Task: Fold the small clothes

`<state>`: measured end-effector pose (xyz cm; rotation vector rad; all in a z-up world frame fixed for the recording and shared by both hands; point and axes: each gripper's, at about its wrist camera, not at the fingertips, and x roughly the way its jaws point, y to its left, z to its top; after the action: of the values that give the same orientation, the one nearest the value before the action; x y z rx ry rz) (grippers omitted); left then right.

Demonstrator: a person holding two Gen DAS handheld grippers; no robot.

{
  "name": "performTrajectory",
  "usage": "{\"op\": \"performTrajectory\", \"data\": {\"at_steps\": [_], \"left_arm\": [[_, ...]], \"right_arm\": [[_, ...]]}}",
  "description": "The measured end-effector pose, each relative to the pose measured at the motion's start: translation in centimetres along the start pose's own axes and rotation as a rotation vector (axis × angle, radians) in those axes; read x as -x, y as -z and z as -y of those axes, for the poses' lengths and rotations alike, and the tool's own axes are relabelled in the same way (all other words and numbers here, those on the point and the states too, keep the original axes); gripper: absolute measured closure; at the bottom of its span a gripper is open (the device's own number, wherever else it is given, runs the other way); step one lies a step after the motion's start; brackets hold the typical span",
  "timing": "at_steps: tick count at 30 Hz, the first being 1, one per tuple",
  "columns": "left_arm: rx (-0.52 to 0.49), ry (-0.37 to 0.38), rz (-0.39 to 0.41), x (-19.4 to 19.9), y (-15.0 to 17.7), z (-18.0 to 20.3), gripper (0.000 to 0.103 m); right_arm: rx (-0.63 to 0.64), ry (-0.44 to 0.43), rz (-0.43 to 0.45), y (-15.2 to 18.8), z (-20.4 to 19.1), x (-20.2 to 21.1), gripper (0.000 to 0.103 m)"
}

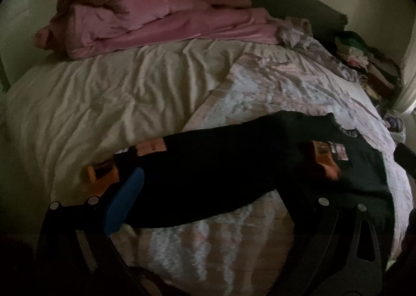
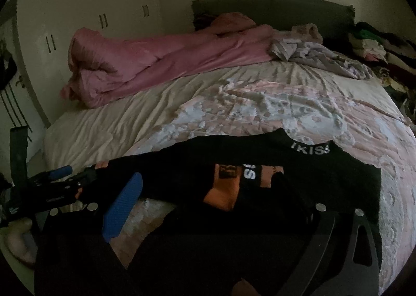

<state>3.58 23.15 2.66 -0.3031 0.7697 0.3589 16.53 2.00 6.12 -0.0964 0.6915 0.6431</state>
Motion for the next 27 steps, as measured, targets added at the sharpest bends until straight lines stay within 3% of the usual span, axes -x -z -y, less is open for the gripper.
{"op": "performTrajectory", "data": {"at_steps": [19,27], "left_arm": [[0.185,-0.101,-0.079,-2.8,1.1,-8.5,0.01],[0.213,-0.102,-0.171,-5.9,2.2,-10.1,0.01]], "right_arm": [[0.072,-0.013,-0.05,0.3,-3.1,-3.3,0.005],[0.052,-0.001,-0.088,1.4,-2.5,-4.7,0.005]]}}
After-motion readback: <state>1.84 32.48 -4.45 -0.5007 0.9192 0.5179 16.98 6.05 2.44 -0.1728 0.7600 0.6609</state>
